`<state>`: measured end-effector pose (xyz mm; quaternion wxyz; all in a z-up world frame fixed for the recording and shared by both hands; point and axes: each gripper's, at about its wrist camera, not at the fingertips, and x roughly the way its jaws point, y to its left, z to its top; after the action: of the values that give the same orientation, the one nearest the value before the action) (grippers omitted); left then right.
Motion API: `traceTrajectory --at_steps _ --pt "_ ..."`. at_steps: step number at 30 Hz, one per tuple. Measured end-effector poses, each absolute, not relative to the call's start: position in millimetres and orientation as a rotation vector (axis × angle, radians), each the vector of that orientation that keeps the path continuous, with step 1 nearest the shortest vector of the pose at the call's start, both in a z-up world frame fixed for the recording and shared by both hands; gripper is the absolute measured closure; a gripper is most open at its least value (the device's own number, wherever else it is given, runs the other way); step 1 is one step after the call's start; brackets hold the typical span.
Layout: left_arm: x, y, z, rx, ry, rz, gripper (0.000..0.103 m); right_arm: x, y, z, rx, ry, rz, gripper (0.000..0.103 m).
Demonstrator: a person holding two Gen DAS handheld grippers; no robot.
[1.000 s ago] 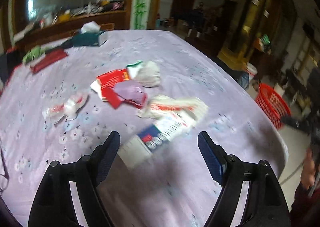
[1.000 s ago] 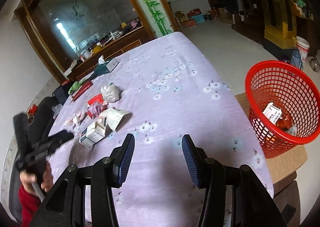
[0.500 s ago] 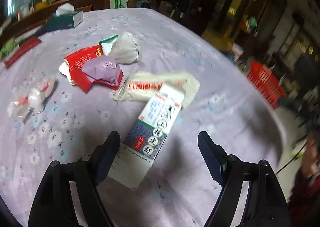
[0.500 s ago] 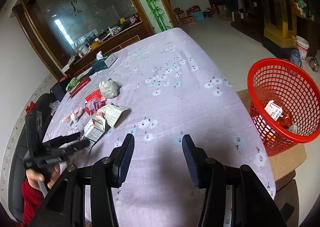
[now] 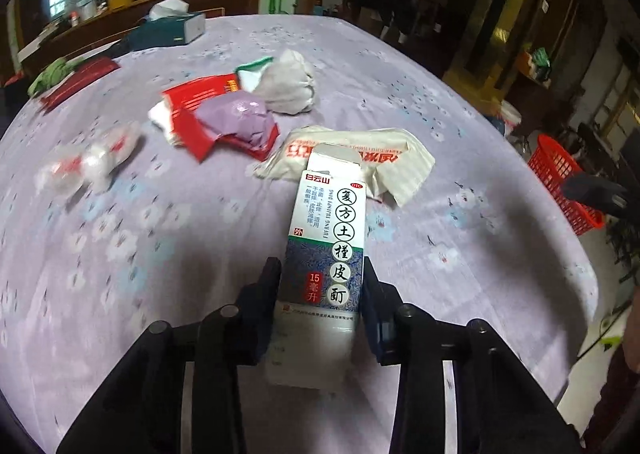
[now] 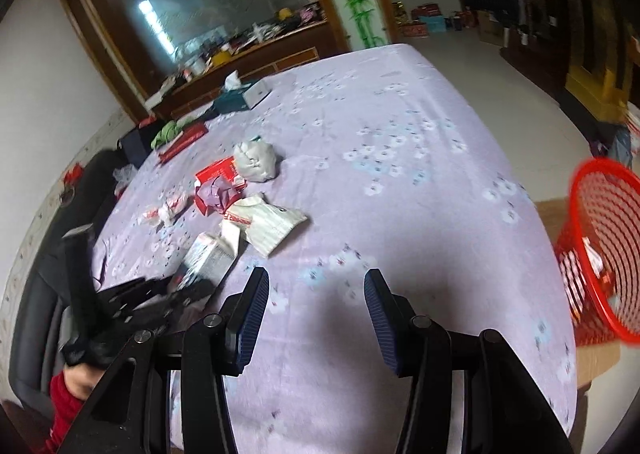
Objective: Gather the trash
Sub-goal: 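Grasp the white-blue medicine box with the left gripper, then grasp the white wrapped packet with the right gripper while the left gripper holds the box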
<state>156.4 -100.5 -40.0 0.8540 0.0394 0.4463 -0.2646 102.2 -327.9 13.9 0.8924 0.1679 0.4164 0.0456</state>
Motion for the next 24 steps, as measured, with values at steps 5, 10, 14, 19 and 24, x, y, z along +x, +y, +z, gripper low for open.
traceTrajectory --at_steps 5,10,14,19,24 --pt "136.6 -64.6 -36.8 -0.016 0.910 -0.497 0.067 149.2 -306.2 8.9 0.320 0.899 0.164 0.049" --pt "126.1 -37.1 -37.5 -0.064 0.846 -0.405 0.067 199.8 -282.4 -5.1 0.260 0.922 0.190 0.036" --pt "125.1 -29.9 -38.7 -0.072 0.830 -0.368 0.067 226.6 -273.2 -27.2 0.258 0.990 0.221 0.035" --pt "121.2 -32.3 -37.7 -0.053 0.810 -0.363 0.067 222.4 -253.3 -38.3 0.147 1.012 0.230 0.034" --pt "123.1 -34.5 -38.5 -0.041 0.804 -0.355 0.067 212.4 -237.7 -44.3 0.049 1.014 0.189 0.039"
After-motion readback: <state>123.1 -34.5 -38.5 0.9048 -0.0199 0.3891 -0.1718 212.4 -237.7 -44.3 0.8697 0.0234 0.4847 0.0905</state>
